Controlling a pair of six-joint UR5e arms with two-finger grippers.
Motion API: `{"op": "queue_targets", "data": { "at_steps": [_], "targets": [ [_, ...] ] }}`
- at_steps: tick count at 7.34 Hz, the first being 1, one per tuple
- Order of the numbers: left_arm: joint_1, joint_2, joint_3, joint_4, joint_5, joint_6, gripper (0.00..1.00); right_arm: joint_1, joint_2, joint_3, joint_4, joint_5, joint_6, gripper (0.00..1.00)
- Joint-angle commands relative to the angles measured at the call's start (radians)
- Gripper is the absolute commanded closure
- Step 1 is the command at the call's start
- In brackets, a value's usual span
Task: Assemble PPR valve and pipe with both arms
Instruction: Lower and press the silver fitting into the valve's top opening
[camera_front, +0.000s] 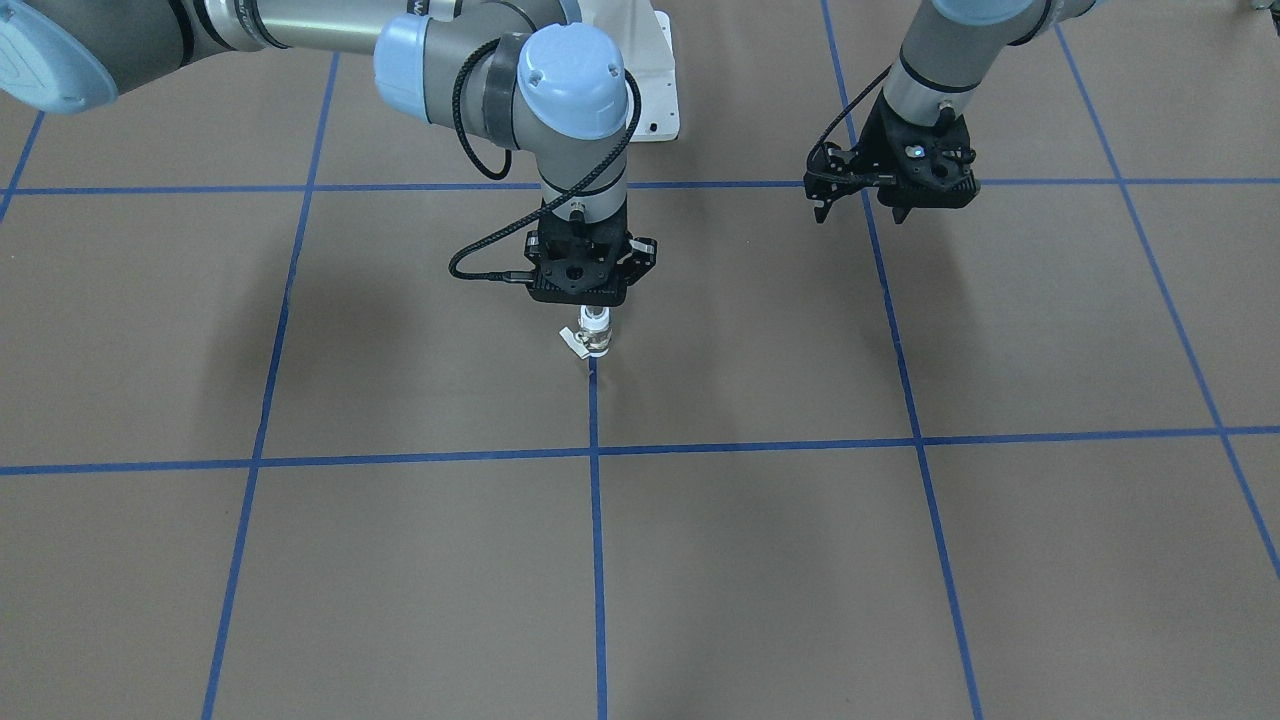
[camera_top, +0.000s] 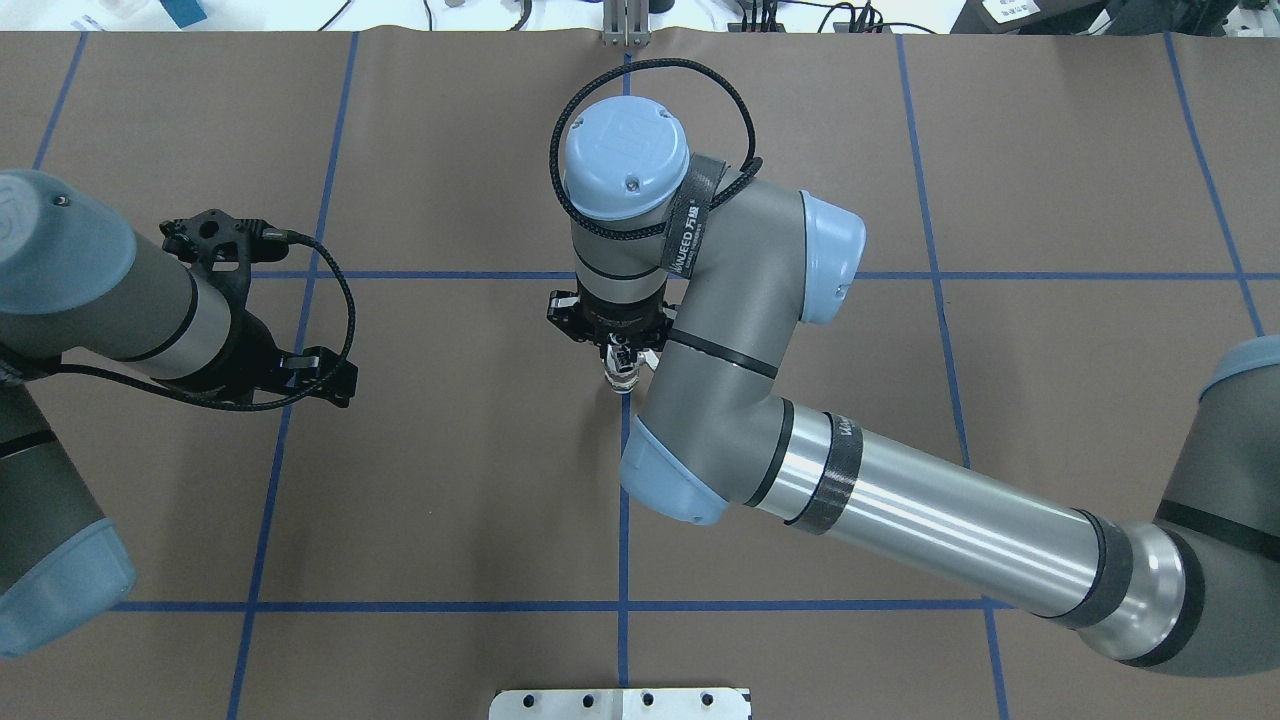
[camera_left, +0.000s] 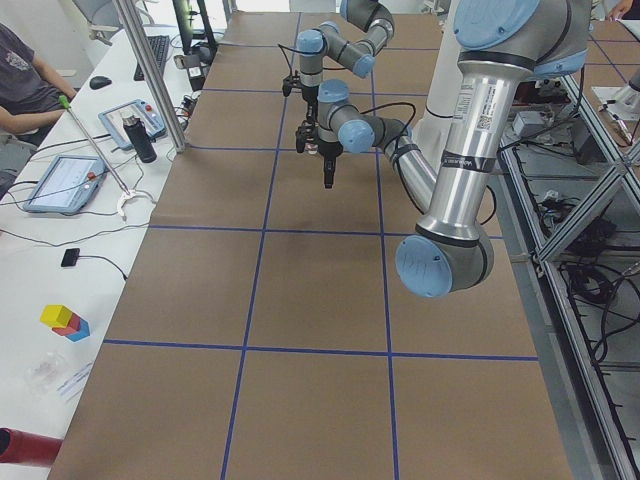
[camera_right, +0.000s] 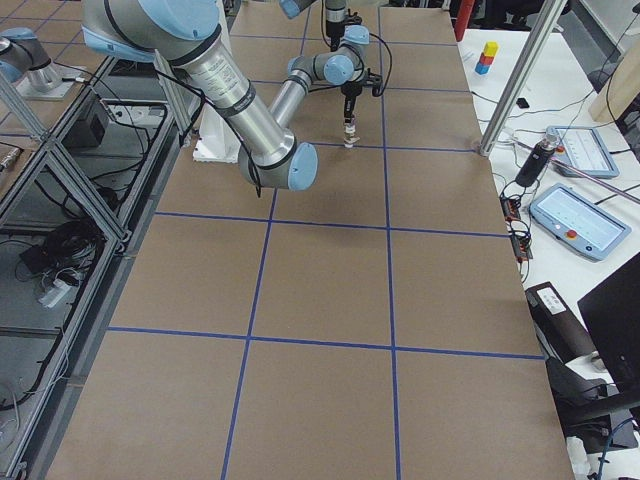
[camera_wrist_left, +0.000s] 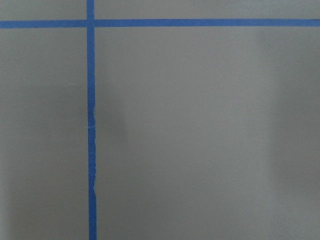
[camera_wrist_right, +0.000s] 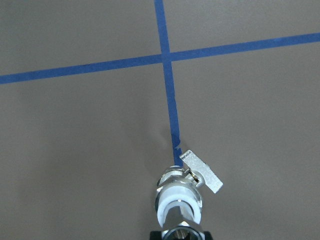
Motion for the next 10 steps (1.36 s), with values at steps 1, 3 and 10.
{"op": "queue_targets", "data": {
  "at_steps": [1,3,10],
  "targets": [
    [0.0,0.0,-0.001,0.0,0.0,-0.001,0.01,-0.001,-0.001,0.0,0.002,0.001,-0.001,1.0],
    [0.0,0.0,-0.001,0.0,0.0,-0.001,0.01,-0.001,-0.003,-0.001,0.0,0.001,-0.007,0.5],
    [-0.033,0.014,-0.019,0.006,-0.006,0.008,0.01,0.002,-0.108,0.179,0.001,0.001,-0.001,0.01]
  ]
}}
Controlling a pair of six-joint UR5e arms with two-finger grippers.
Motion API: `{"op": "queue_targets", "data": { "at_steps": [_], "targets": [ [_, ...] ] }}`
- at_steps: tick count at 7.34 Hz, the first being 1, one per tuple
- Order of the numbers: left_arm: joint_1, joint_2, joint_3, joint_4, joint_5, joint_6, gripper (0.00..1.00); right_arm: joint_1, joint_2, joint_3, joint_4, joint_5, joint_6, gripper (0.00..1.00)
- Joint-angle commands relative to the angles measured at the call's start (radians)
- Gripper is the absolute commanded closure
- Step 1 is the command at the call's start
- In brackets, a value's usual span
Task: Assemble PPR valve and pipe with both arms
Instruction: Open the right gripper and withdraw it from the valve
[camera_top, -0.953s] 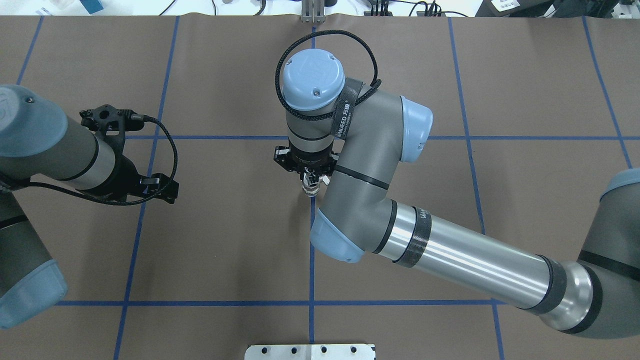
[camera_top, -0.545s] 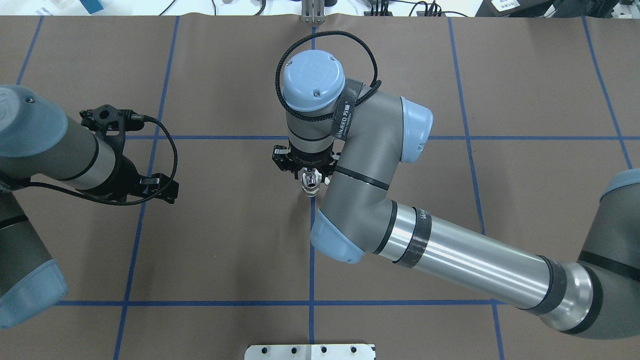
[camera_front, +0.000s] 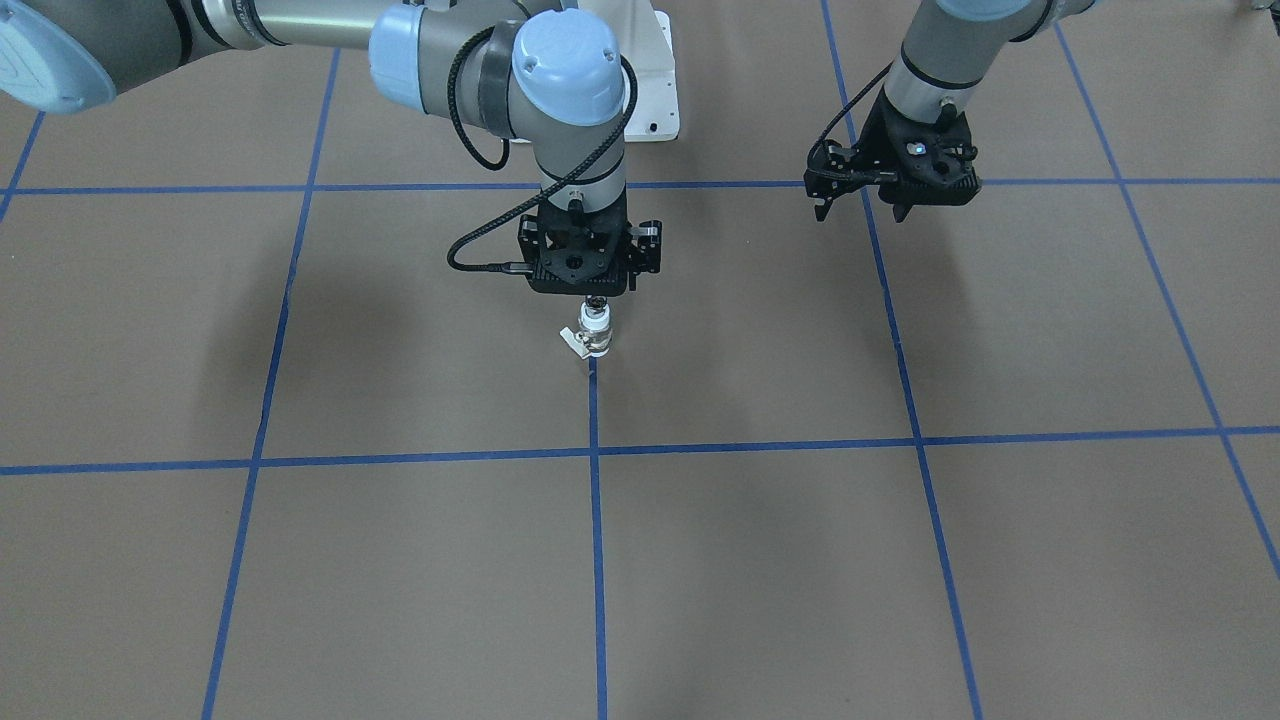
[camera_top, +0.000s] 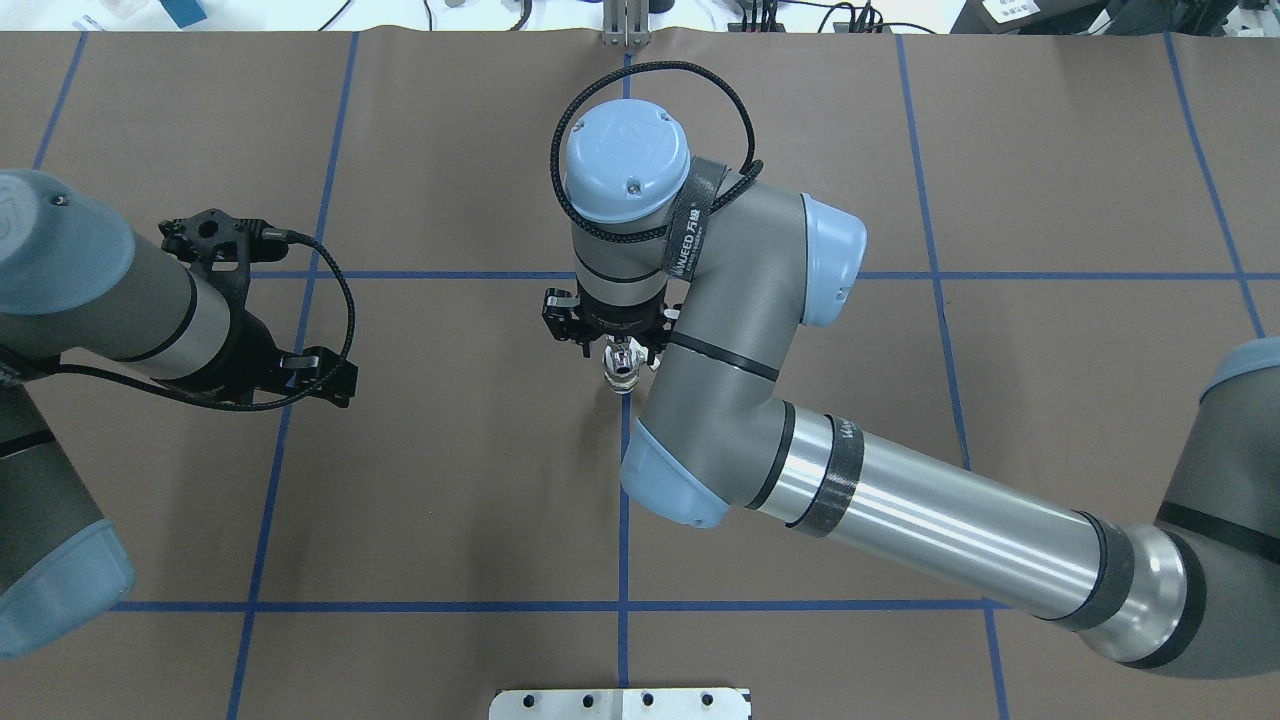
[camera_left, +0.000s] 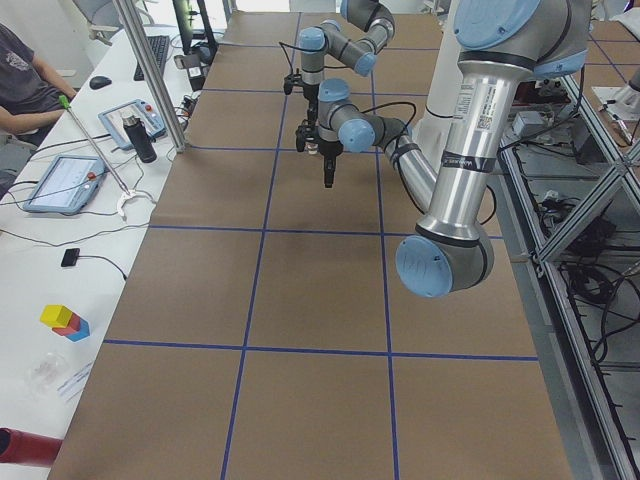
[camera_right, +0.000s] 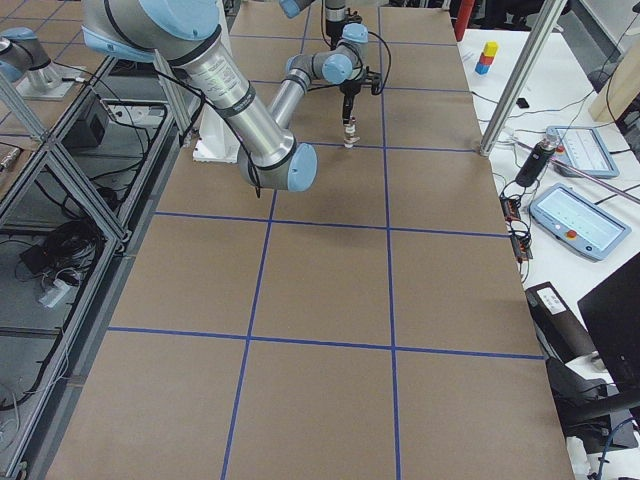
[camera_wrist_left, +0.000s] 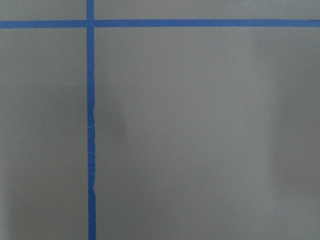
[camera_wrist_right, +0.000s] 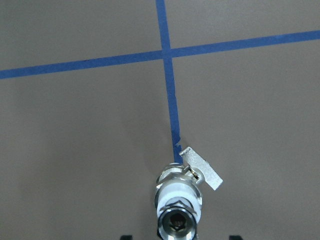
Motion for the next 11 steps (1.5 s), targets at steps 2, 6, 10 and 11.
{"op": "queue_targets", "data": {
  "at_steps": [2,6,10,11],
  "targets": [
    [-0.09,0.104,-0.057,0.0,-0.046,0.122,0.01,0.058,-0.25,0.305,-0.004,0.02,-0.015,0.01],
    [-0.5,0.316,0.026,-0.007,-0.246,0.777,0.01,0.312,-0.651,0.473,0.004,0.143,-0.434,0.01],
    [-0.766,0.314,0.274,-0.006,-0.31,1.19,0.01,0.726,-0.958,0.444,0.002,0.35,-0.972,0.01],
    [-0.774,0.316,0.295,-0.006,-0.331,1.223,0.01,0.807,-0.982,0.409,0.002,0.37,-1.036,0.01]
  ]
}}
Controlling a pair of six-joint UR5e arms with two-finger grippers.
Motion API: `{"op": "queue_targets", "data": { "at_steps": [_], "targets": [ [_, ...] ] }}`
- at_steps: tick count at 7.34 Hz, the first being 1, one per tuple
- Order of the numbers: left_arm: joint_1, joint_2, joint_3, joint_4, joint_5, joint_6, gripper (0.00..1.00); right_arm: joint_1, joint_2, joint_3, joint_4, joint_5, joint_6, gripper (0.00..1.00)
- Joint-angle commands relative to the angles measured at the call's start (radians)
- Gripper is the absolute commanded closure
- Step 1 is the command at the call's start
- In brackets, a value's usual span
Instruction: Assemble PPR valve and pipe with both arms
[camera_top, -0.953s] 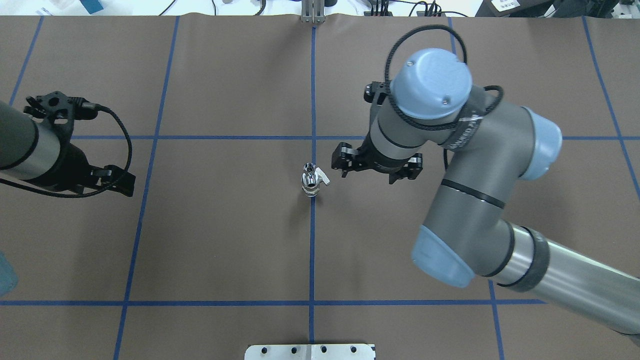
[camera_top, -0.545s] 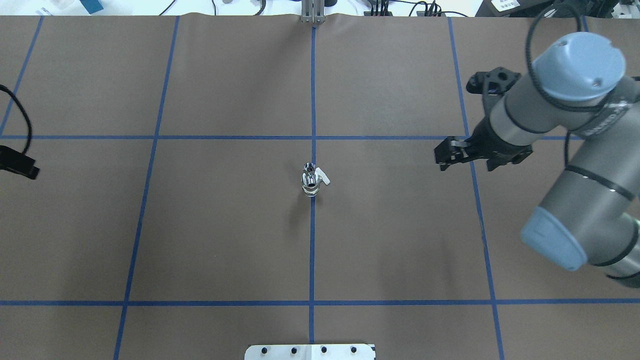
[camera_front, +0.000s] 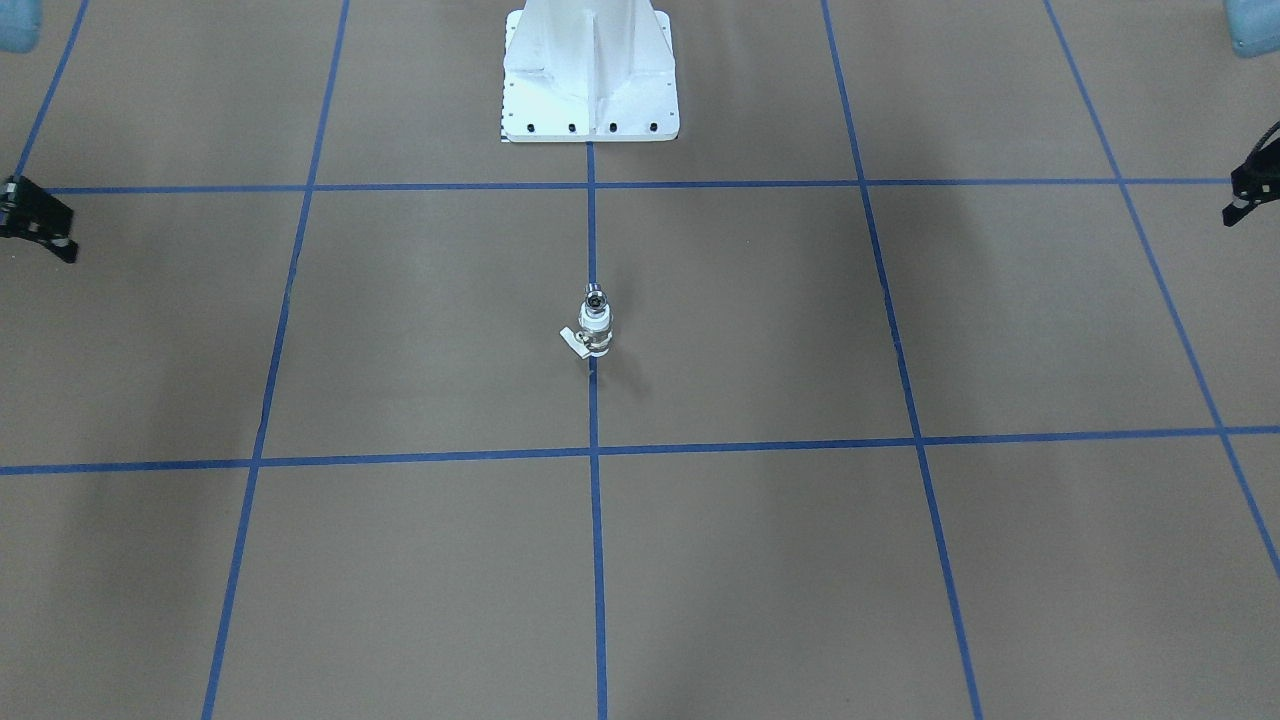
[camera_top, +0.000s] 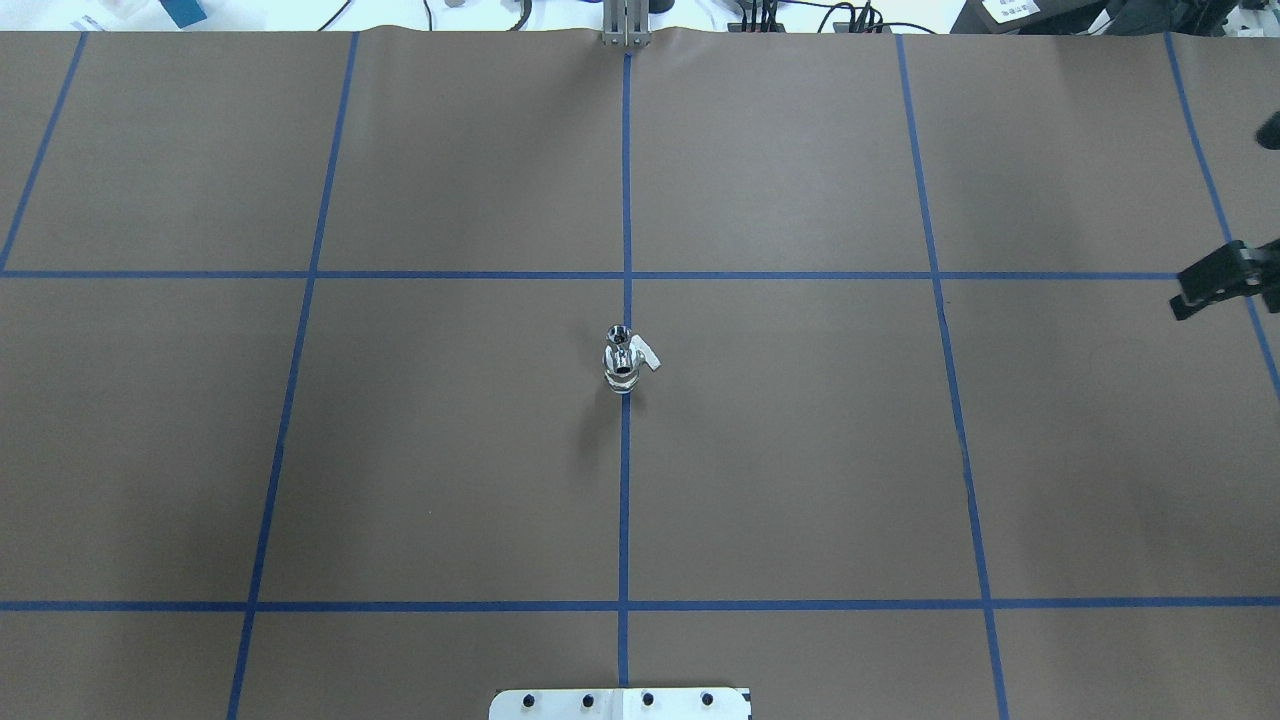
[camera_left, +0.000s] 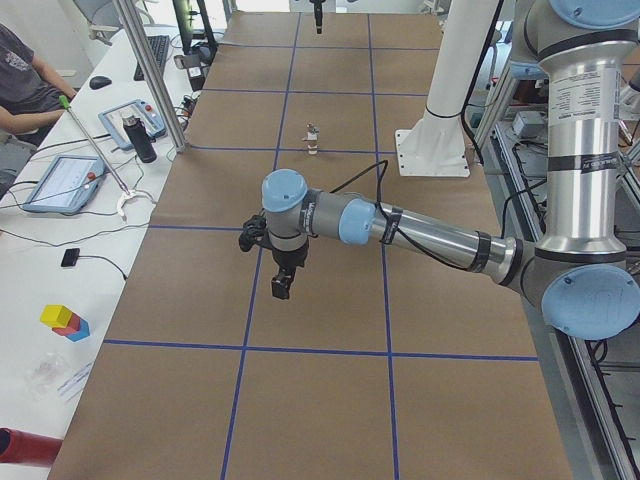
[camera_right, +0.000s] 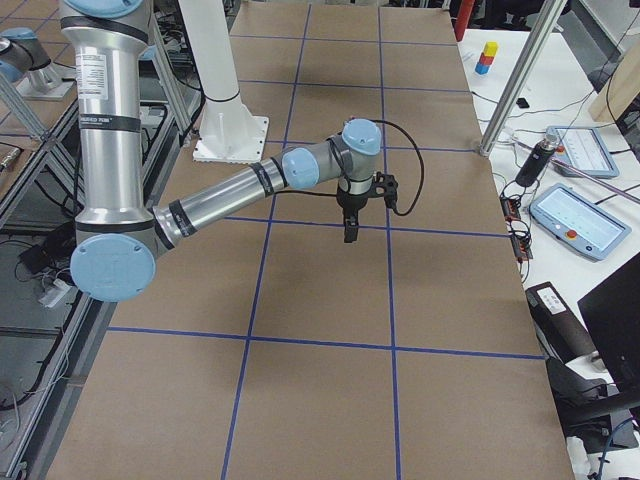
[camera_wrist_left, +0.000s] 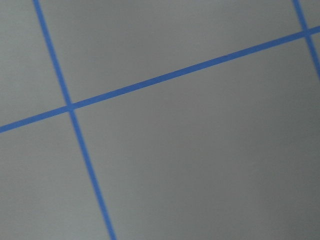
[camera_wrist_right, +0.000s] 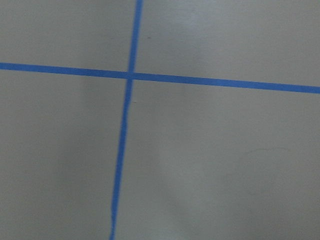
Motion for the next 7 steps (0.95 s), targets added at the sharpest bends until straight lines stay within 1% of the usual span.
{"op": "queue_targets", "data": {
  "at_steps": [1,2,7],
  "targets": [
    [-0.051,-0.001,0.069,0.0,-0.022,0.072,0.01,0.193,-0.061,-0.107,-0.002,0.057,-0.271,0.01],
    [-0.069,-0.002,0.089,0.0,-0.024,0.072,0.01,0.219,-0.065,-0.153,-0.003,0.062,-0.407,0.01],
    [-0.086,0.02,0.089,0.007,-0.027,0.048,0.0,0.226,-0.082,-0.155,-0.001,0.056,-0.416,0.01]
  ]
}}
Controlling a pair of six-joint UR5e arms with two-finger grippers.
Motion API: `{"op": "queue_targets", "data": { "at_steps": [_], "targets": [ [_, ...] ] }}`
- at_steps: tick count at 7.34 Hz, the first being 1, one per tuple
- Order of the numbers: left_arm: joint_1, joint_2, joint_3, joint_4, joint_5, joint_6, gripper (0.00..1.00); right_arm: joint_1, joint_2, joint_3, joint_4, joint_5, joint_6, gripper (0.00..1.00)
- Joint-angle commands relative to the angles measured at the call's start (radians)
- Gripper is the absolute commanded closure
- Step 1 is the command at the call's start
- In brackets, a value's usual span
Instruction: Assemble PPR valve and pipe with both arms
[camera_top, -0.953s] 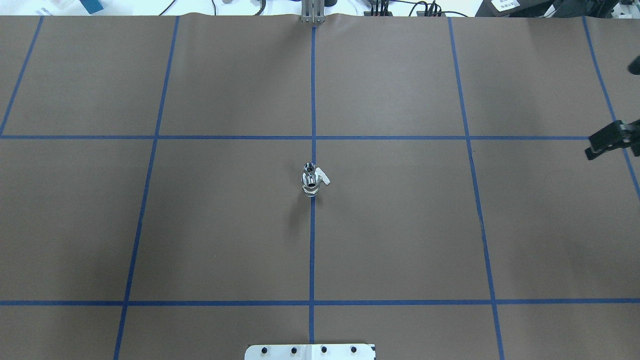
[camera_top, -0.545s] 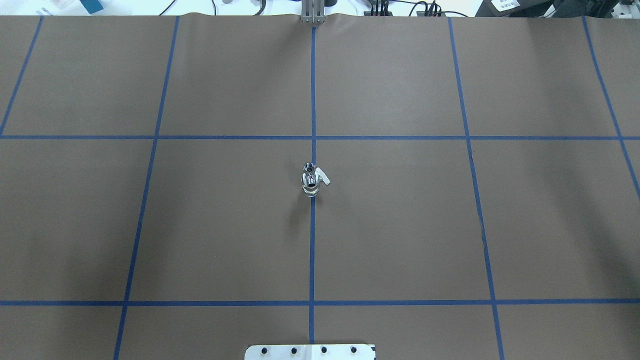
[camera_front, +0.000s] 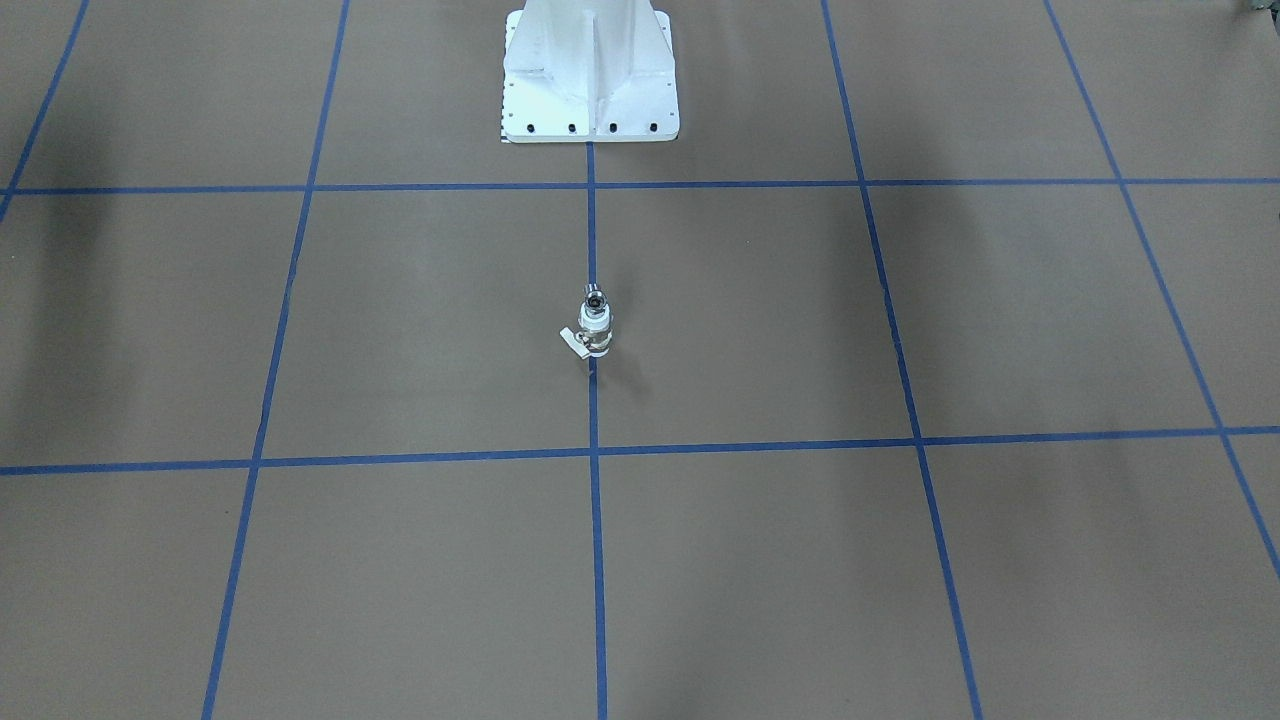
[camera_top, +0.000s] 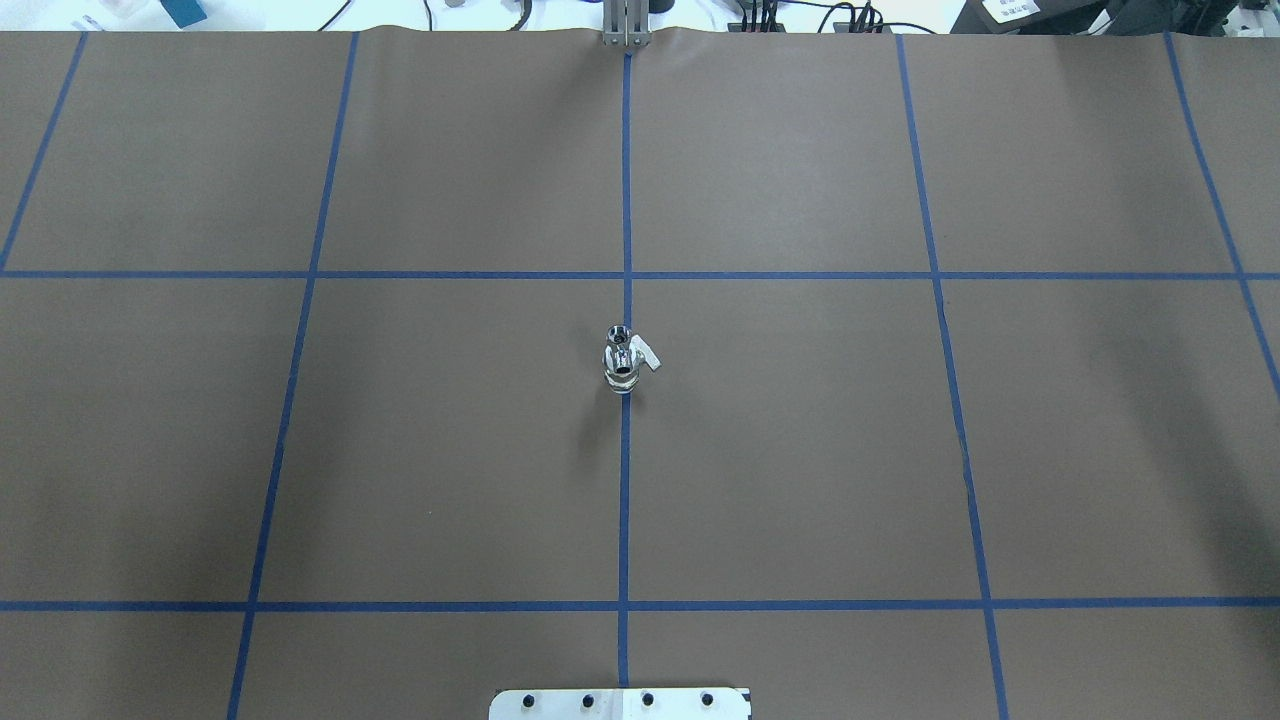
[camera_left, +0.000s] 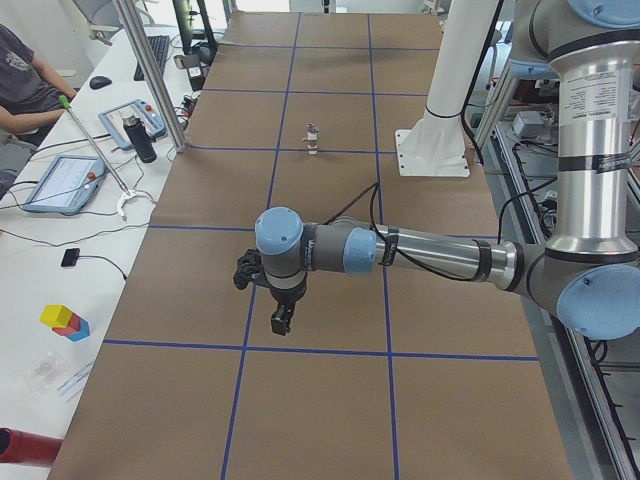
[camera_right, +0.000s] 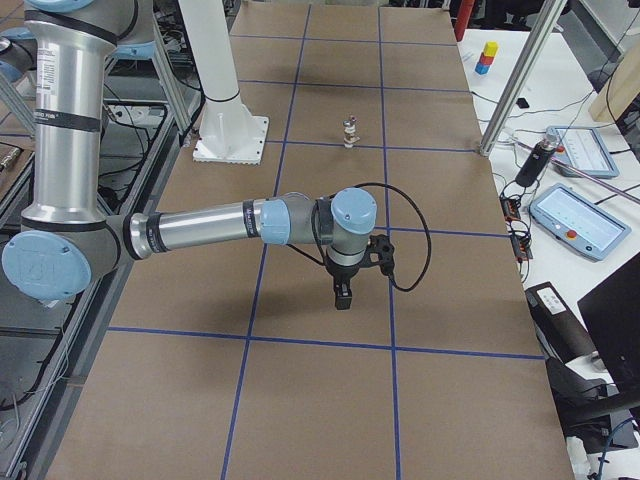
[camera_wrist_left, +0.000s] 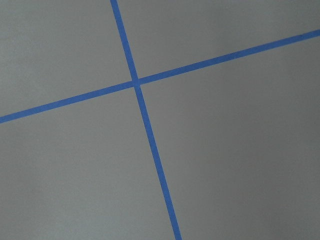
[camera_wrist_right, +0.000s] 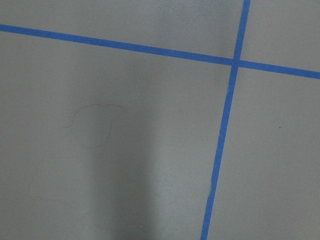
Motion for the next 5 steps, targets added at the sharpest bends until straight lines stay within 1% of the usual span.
{"op": "queue_targets", "data": {
  "at_steps": [1,3,5],
  "targets": [
    [-0.007,0.012,0.003,0.008,-0.032,-0.024,0.0,0.0,0.005,-0.005,0.009,-0.008,0.0,0.01],
    [-0.009,0.011,0.003,0.009,-0.035,-0.123,0.0,0.0,0.008,-0.002,0.009,-0.011,0.006,0.01],
    [-0.009,0.011,-0.005,0.009,-0.035,-0.127,0.0,0.0,0.008,-0.003,0.009,-0.013,0.008,0.01]
  ]
}}
